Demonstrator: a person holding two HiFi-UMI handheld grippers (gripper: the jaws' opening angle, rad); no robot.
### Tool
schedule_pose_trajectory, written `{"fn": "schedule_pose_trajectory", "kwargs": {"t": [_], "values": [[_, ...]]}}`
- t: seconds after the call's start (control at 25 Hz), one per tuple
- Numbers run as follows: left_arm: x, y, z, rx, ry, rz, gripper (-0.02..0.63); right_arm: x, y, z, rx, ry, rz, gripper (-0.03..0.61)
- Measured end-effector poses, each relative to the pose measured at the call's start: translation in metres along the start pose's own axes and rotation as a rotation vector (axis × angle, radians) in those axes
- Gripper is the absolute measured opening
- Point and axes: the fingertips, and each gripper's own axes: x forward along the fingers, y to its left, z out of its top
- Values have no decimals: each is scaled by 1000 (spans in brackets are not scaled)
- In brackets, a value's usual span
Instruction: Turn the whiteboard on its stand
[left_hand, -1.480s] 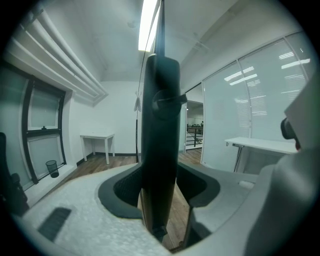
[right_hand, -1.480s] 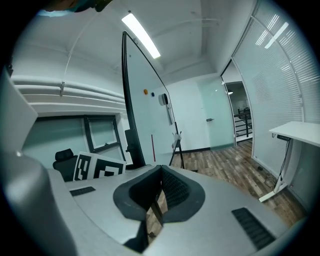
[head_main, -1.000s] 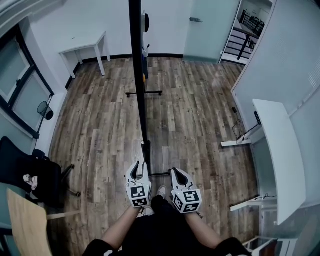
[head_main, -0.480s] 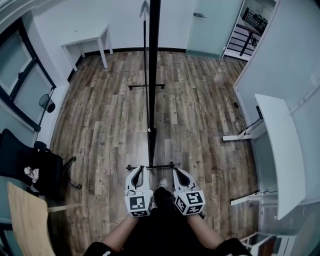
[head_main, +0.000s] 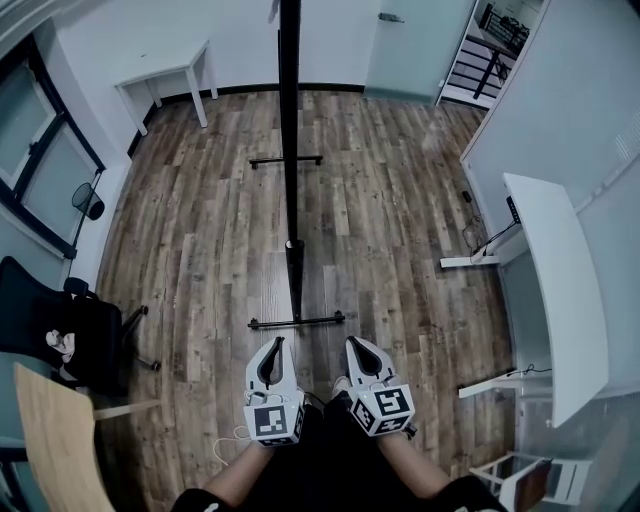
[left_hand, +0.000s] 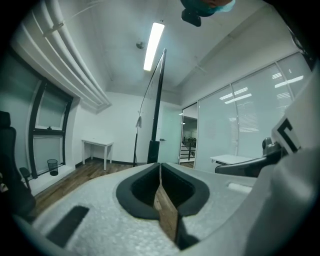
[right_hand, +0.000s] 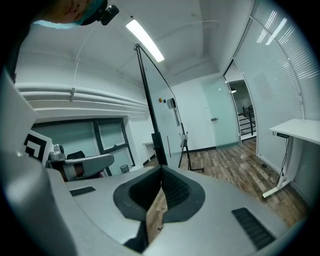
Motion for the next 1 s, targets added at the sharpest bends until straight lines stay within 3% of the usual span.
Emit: {"fn": "schedule_pose_trajectory", "kwargs": {"t": [0.48,1.0], "values": [[16,-30,3,-2,-23,13,26,-5,-30,13,-8,-9,44,11],[21,-41,3,8,-20,18,26,-9,-33,11,-31,8,67,10]]}}
